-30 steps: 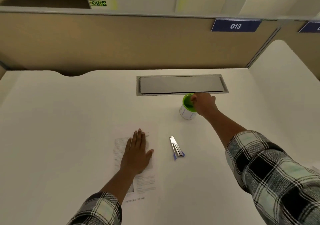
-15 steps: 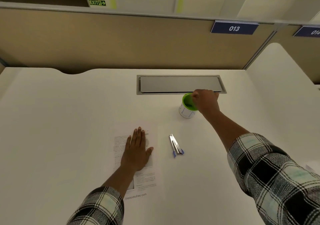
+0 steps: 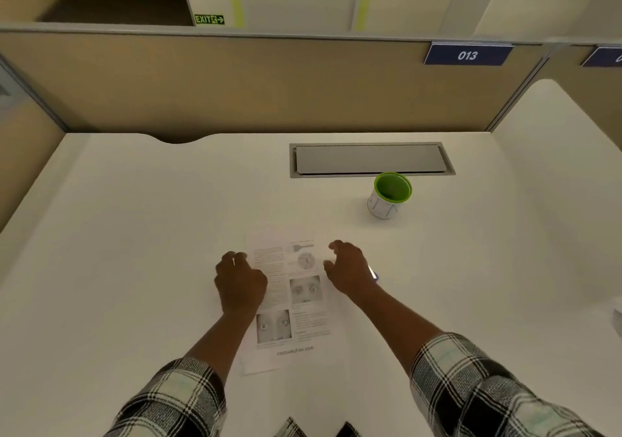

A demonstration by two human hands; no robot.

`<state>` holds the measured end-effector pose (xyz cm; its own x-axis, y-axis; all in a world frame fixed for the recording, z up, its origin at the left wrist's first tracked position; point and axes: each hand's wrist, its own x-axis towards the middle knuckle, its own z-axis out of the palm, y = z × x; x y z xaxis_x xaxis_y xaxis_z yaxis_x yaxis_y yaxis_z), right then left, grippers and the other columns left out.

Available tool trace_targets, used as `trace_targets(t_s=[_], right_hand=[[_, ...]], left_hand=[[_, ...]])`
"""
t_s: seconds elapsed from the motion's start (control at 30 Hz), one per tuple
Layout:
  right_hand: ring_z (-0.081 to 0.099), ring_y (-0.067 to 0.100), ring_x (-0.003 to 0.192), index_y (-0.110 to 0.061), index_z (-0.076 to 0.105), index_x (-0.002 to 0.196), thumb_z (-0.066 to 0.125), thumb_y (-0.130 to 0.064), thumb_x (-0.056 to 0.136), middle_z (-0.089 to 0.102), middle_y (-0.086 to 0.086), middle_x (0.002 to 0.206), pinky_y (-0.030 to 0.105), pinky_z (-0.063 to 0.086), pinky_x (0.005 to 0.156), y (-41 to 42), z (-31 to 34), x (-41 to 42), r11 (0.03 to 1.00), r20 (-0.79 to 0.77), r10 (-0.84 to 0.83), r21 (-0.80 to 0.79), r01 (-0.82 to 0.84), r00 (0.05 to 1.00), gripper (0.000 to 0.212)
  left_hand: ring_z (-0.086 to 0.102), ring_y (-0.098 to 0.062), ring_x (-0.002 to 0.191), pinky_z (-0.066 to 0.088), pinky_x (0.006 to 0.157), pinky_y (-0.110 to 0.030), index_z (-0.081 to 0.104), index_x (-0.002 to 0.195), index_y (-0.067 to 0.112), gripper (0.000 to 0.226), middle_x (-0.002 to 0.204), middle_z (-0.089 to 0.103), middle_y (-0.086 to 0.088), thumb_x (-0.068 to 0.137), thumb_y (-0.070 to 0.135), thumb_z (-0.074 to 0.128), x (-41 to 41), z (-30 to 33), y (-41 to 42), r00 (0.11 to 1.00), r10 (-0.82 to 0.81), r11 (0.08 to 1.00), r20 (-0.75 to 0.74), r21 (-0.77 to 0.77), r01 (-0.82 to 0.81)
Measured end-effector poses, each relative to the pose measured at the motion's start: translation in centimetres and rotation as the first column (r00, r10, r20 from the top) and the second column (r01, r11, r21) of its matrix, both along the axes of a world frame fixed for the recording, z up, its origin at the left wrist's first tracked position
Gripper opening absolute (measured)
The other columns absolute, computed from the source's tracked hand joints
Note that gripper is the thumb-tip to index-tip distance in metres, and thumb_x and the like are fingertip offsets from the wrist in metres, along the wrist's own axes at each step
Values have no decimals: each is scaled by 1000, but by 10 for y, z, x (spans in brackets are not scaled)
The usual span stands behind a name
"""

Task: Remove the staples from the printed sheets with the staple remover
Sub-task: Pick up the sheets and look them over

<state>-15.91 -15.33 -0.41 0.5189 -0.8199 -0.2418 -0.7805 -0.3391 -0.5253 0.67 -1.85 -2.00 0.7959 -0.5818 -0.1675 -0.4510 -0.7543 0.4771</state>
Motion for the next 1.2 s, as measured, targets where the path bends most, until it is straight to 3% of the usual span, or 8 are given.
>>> trace_targets(t_s=[0.2,0.37,0.6,0.73,0.87,1.0,1.1,1.2], right_hand=[[52,31,110,-1,44,120,45,-24,96,52,16,118,37,41,92,43,-4,0,998,-258,-22,-59,7,966,34],[55,30,106,1,45,113,49,-23,93,56,17,115,34,42,91,58,-10,7,994,-168,-109,-43,103,980,31],[56,30,110,2,52,113,66,-28,84,59,16,113,36,43,99,52,-12,0,975,-104,-221,17,224,970,43],[54,33,115,3,52,123,71,-30,81,58,20,120,37,42,101,51,-17,-4,972,-89,-228,37,232,970,57],[49,29,127,2,42,138,70,-33,84,51,19,136,31,38,103,49,-14,-11,962,-63,-248,104,254,967,70],[51,24,126,-7,41,140,71,-36,84,53,7,135,36,41,103,48,-5,-20,930,135,-310,246,271,941,70],[60,20,116,-25,50,126,72,-32,84,61,-2,129,43,52,95,46,9,-27,866,456,-327,495,69,828,47],[67,19,105,-19,54,124,66,-23,90,68,0,118,33,58,80,40,27,-28,870,586,-296,492,-41,754,36]], left_hand=[[48,-36,120,43,99,-44,51,129,2,51,128,50,-19,81,15,59,-7,8,16,936,172,985,-307,33,-170],[54,-29,117,44,90,-29,51,128,-1,53,130,54,-15,81,18,66,-11,18,18,880,147,986,-452,-4,-167],[66,-28,74,57,67,-37,57,65,6,23,92,70,-19,73,13,77,-2,18,22,775,118,971,-621,-92,-221],[66,-21,86,53,72,-28,66,88,12,11,101,70,-7,79,12,72,-4,17,28,744,18,982,-668,-127,-137],[65,-22,102,53,89,-31,64,117,12,33,119,67,-5,85,9,67,-2,16,37,774,-64,981,-630,-182,-67],[64,-21,100,53,89,-31,64,120,11,33,117,67,-4,87,11,68,5,26,40,771,-122,955,-625,-286,-81],[65,-20,99,53,85,-30,64,121,11,37,114,68,-3,85,7,70,9,37,40,738,-131,932,-662,-336,-136],[67,-21,99,55,82,-29,66,117,13,36,110,70,-2,83,7,72,8,47,36,725,-149,903,-673,-391,-178]])
